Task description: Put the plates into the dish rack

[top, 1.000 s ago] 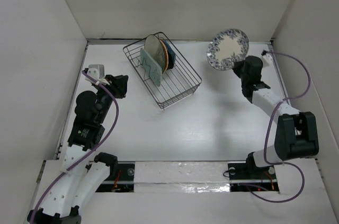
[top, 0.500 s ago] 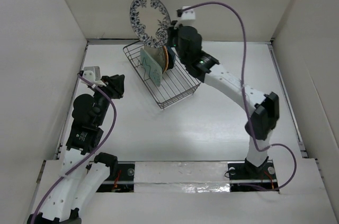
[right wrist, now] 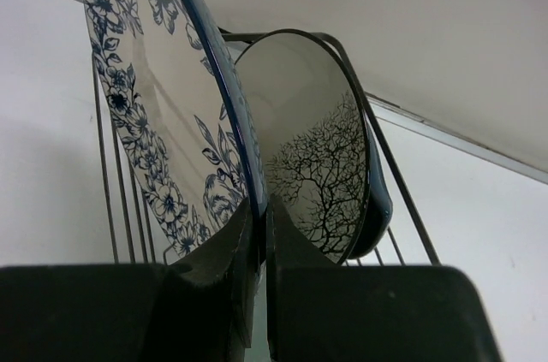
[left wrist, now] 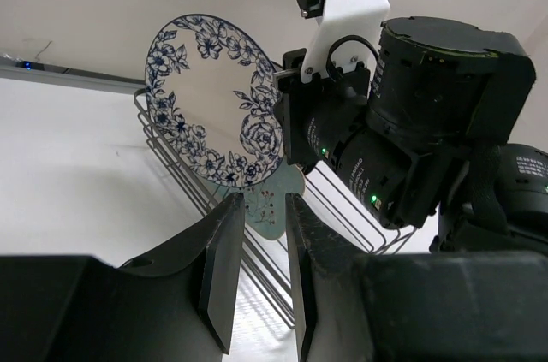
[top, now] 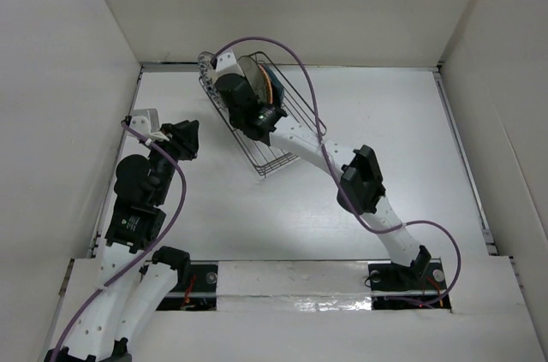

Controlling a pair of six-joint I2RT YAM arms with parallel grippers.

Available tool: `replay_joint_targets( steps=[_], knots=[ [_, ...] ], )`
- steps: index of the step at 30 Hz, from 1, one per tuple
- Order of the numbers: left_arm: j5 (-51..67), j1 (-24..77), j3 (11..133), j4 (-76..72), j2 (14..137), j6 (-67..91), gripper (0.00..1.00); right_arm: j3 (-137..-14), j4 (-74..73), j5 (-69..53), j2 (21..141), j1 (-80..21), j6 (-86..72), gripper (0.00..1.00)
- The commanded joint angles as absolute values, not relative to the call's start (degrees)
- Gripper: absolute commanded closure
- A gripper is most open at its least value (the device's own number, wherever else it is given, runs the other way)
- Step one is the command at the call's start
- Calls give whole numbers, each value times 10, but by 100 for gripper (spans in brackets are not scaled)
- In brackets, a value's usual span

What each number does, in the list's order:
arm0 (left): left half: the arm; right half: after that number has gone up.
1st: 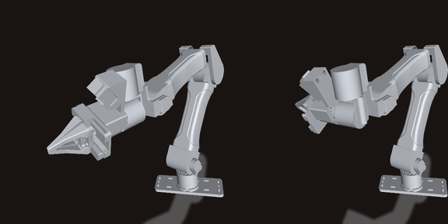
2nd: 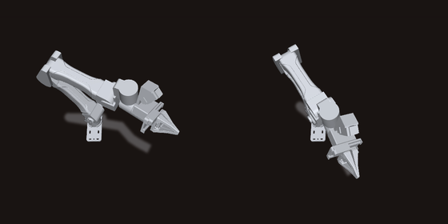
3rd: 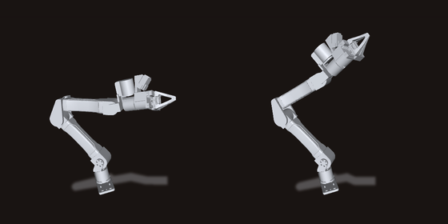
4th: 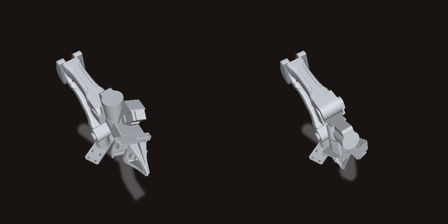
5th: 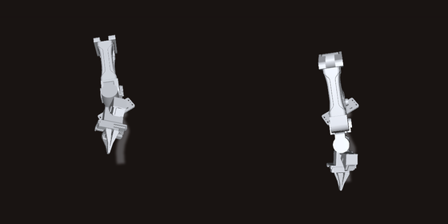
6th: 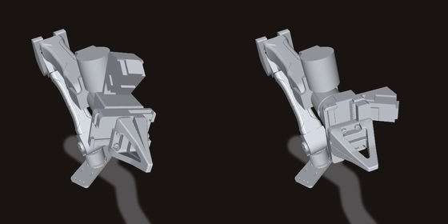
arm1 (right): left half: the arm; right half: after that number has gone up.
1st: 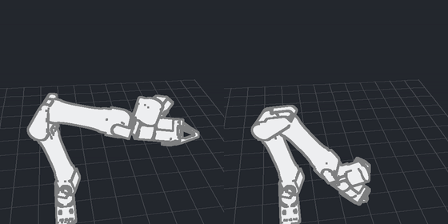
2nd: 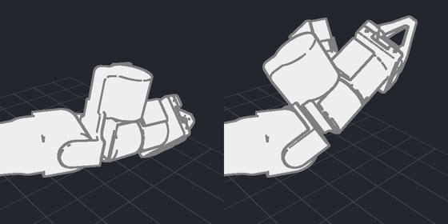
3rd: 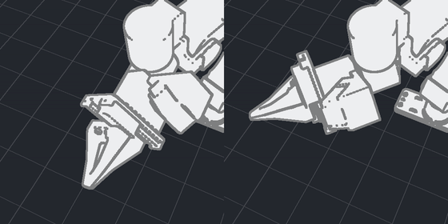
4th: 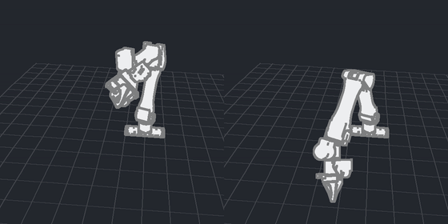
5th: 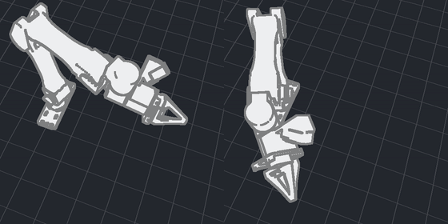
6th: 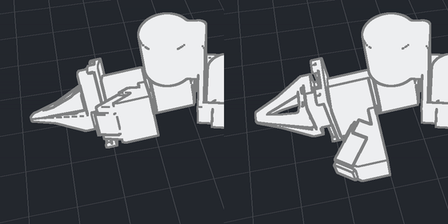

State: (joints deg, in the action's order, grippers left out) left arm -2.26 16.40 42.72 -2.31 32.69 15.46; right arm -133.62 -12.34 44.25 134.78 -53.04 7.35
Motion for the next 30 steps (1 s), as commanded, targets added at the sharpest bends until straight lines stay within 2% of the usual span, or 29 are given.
replay_joint_targets(
  steps=[1,10,15,30],
  knots=[
    [-23,166,428,-52,321,149,77,-1393,-4,547,1310,-534,129,100],
    [-18,166,428,-53,322,151,77,-1303,180,645,1299,-566,242,100],
    [-18,166,426,-53,320,151,77,-1315,131,635,1317,-566,204,100],
    [-18,166,425,-54,326,153,76,-1241,28,578,1323,-577,23,100]
  ],
)
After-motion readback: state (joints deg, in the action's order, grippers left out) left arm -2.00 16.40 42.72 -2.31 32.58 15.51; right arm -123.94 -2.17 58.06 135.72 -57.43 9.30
